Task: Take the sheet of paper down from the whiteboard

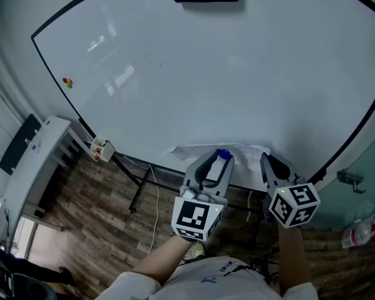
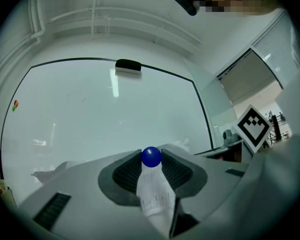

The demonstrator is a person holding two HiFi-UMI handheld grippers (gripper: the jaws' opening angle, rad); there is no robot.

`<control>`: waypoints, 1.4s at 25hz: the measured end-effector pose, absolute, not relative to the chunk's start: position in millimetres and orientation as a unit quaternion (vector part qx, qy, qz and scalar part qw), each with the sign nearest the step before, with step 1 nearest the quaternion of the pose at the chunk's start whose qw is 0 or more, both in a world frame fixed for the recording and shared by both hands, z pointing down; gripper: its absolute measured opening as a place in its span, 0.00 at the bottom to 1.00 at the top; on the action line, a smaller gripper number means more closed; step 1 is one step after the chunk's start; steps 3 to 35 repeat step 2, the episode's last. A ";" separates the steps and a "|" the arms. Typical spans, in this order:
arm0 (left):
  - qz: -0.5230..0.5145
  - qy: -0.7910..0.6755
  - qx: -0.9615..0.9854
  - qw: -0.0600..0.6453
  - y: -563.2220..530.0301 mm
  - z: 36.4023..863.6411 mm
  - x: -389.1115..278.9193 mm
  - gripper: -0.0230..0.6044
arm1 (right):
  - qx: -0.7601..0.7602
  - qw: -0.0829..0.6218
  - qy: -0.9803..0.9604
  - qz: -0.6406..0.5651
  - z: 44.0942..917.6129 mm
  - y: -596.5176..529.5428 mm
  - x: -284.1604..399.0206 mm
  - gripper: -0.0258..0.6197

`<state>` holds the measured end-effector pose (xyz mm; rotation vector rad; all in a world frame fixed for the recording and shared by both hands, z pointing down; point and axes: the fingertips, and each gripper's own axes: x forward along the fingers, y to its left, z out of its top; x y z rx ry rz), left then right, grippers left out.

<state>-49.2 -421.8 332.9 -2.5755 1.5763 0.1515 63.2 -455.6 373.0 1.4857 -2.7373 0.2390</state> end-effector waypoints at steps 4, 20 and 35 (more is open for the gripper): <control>0.048 0.520 -0.851 0.059 -422.7 333.4 -49.2 0.25 | 0.473 0.006 -0.877 0.081 371.9 -455.7 62.1 0.06; 0.048 0.520 -0.851 0.059 -422.7 333.4 -49.2 0.25 | 0.473 0.006 -0.877 0.081 371.9 -455.7 62.1 0.06; 0.048 0.520 -0.851 0.059 -422.7 333.4 -49.2 0.25 | 0.473 0.006 -0.877 0.081 371.9 -455.7 62.1 0.06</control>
